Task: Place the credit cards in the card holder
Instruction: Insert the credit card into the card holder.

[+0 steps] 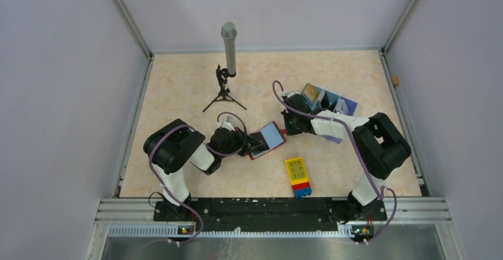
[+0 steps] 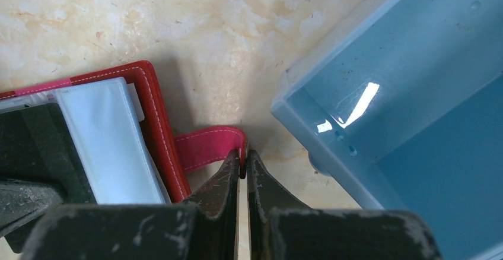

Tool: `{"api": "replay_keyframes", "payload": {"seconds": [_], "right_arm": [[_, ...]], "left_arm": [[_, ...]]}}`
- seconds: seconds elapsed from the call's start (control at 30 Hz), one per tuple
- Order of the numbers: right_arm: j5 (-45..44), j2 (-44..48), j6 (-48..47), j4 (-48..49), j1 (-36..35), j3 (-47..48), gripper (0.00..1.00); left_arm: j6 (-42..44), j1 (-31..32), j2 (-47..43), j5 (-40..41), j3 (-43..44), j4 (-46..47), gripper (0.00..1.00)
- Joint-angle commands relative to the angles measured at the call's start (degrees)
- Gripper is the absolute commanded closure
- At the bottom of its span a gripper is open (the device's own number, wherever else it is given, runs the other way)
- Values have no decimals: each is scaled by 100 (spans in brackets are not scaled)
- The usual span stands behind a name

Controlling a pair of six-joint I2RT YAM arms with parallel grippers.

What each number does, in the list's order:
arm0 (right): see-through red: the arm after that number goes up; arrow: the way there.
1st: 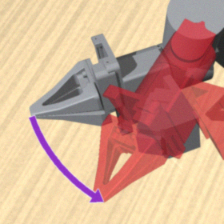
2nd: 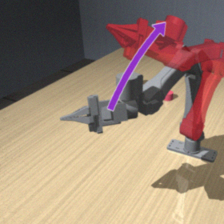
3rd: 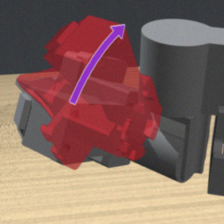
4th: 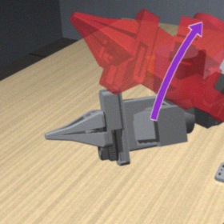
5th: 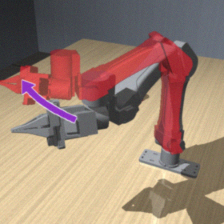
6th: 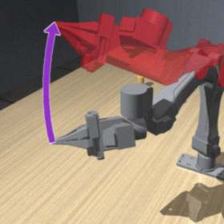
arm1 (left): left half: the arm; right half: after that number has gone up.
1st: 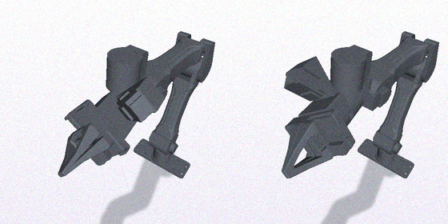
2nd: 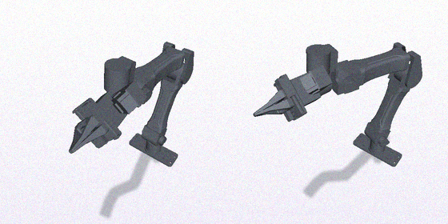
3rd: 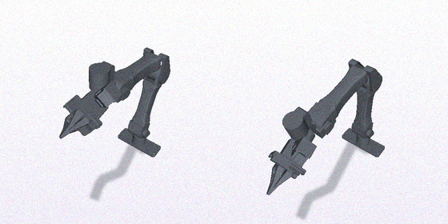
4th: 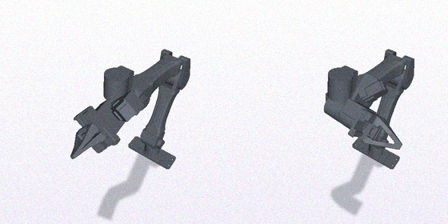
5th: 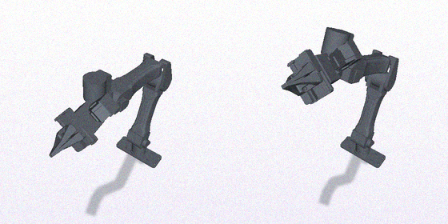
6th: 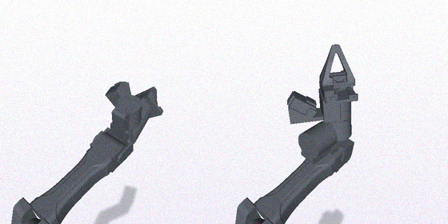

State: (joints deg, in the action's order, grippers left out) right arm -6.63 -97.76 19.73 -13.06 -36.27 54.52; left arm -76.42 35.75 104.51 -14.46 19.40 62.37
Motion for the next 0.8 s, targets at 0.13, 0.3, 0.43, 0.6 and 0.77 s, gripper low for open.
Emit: {"api": "replay_keyframes", "payload": {"seconds": [0.13,0.3,0.43,0.6,0.77], "right_arm": [[-195,-279,33,-258,-116,102,100],[-212,-279,28,-282,-125,115,100],[-226,-279,29,-293,-135,139,100],[-231,-295,21,-317,-140,169,100],[-234,-308,16,-332,-145,185,100]], "left_arm": [[50,32,-61,48,36,443,100],[83,36,-255,75,24,198,100],[92,45,-419,136,-24,56,100],[192,58,-602,237,-12,-269,100],[182,90,-566,233,61,-484,100]]}}
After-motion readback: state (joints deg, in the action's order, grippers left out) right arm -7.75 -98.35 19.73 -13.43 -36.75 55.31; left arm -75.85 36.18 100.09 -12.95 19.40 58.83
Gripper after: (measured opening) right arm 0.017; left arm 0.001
